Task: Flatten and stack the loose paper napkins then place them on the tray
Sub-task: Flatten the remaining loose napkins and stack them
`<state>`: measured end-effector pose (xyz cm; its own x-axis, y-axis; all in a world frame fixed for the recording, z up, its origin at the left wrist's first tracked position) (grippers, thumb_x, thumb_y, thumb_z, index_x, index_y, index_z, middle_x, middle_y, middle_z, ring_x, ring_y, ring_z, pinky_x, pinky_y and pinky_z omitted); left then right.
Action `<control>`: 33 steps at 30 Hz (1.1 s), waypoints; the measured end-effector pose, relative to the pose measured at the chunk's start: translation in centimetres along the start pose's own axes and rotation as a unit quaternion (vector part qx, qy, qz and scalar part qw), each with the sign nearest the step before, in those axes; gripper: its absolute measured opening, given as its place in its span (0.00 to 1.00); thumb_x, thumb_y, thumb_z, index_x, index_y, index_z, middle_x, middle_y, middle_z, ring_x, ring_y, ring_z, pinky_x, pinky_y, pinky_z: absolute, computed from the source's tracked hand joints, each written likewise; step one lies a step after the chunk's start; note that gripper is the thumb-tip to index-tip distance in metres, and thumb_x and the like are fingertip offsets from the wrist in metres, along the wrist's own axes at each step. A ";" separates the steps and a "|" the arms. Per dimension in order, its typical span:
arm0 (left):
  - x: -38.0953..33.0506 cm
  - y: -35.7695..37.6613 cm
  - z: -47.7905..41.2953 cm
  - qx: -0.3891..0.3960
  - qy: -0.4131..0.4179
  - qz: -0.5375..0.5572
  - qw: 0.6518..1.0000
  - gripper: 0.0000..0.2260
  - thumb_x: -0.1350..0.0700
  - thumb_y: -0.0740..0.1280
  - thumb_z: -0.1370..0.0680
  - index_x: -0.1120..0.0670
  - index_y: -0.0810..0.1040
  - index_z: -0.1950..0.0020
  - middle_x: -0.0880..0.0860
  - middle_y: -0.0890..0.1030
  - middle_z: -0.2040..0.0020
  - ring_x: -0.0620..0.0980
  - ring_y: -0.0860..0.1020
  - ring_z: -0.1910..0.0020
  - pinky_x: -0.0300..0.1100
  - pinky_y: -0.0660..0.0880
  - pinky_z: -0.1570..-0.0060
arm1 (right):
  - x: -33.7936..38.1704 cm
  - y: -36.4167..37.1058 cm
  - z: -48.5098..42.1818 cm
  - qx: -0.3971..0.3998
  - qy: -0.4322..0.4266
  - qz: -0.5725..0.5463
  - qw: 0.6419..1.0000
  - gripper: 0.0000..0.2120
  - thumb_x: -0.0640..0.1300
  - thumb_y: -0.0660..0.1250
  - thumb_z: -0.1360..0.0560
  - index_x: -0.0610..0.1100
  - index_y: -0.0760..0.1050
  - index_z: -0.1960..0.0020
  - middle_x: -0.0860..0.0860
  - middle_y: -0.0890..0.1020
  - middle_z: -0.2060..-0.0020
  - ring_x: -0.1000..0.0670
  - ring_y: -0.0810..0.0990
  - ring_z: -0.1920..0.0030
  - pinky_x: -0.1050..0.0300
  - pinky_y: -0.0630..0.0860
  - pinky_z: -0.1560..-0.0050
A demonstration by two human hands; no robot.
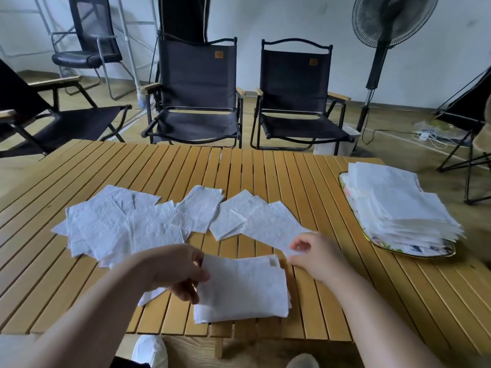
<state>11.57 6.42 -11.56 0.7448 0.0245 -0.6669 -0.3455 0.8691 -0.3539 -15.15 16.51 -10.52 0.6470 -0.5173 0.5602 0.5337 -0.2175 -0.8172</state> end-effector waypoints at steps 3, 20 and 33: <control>0.5 -0.3 -0.1 -0.006 -0.001 0.026 1.000 0.09 0.62 0.66 0.19 0.61 0.76 0.40 0.62 0.84 0.58 0.54 0.84 0.65 0.40 0.79 0.66 | 0.3 -0.2 -0.3 -0.025 -0.011 0.005 1.000 0.07 0.46 0.76 0.28 0.52 0.78 0.53 0.56 0.78 0.51 0.60 0.76 0.55 0.64 0.71 0.60; 0.8 -4.7 -0.7 -0.177 0.005 -0.104 0.979 0.14 0.48 0.64 0.18 0.58 0.78 0.52 0.53 0.83 0.63 0.47 0.69 0.73 0.35 0.62 0.77 | -1.5 -2.2 -0.7 -0.090 0.056 -0.025 0.994 0.07 0.48 0.67 0.22 0.51 0.78 0.45 0.55 0.80 0.49 0.54 0.78 0.53 0.63 0.69 0.66; -0.3 -4.0 -1.3 -0.200 0.040 -0.142 0.969 0.11 0.49 0.65 0.19 0.54 0.79 0.55 0.52 0.84 0.60 0.46 0.76 0.68 0.36 0.71 0.69 | -2.4 -2.2 -2.2 -0.144 0.099 -0.017 0.984 0.08 0.42 0.69 0.25 0.52 0.72 0.58 0.53 0.77 0.56 0.51 0.77 0.58 0.54 0.80 0.61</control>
<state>11.95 2.31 -10.82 0.8018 -0.2397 -0.5474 -0.3380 0.5736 -0.7462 -19.09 16.45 -10.34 0.4967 -0.6513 0.5737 0.3576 -0.4486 -0.8190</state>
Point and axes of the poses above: each hand's wrist, its own z-axis away from the middle knuckle, its own y-axis out of the palm, x = y × z, the point moved 10 cm from there along -z, towards the middle knuckle
